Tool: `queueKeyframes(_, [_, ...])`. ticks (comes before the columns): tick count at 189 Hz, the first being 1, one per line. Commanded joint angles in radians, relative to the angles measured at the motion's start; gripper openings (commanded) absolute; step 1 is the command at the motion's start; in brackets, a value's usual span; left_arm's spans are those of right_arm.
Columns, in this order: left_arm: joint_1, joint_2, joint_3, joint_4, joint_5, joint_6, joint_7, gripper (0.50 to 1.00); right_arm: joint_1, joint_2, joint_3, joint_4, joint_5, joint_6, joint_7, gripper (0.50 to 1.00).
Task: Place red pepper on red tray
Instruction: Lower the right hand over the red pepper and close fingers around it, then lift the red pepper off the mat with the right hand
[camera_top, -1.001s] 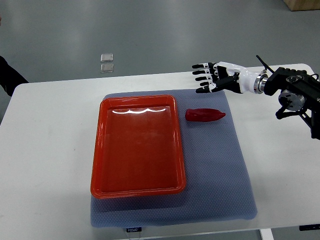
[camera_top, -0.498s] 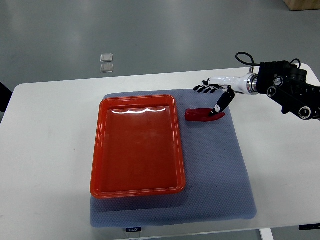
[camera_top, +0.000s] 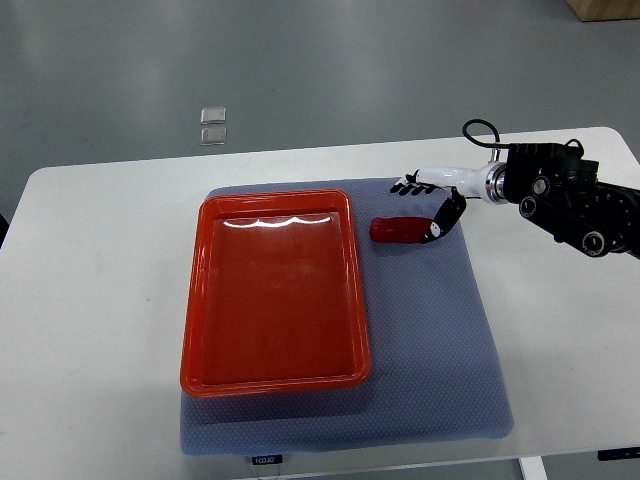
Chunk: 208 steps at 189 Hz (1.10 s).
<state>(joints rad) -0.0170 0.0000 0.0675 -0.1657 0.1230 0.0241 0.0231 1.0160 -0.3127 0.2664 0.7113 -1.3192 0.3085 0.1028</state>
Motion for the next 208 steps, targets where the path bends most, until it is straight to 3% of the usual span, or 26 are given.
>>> queueKeyframes(1, [0.0, 0.0, 0.0, 0.0, 0.0, 0.0, 0.0, 1.0, 0.0, 0.015, -0.006, -0.006, 0.0, -0.006, 0.0, 0.862])
queueKeyframes(86, [0.0, 0.0, 0.0, 0.0, 0.0, 0.0, 0.0, 1.0, -0.002, 0.049, -0.036, -0.036, 0.0, -0.008, 0.0, 0.756])
queueKeyframes(134, [0.0, 0.0, 0.0, 0.0, 0.0, 0.0, 0.0, 1.0, 0.004, 0.049, -0.038, -0.036, 0.0, -0.005, 0.0, 0.58])
queueKeyframes(163, [0.0, 0.0, 0.0, 0.0, 0.0, -0.001, 0.0, 1.0, 0.006, 0.049, -0.038, -0.036, 0.0, -0.005, 0.002, 0.5])
queueKeyframes(208, [0.0, 0.0, 0.0, 0.0, 0.0, 0.0, 0.0, 1.0, 0.059, 0.041, -0.029, -0.027, 0.02, 0.0, 0.014, 0.5])
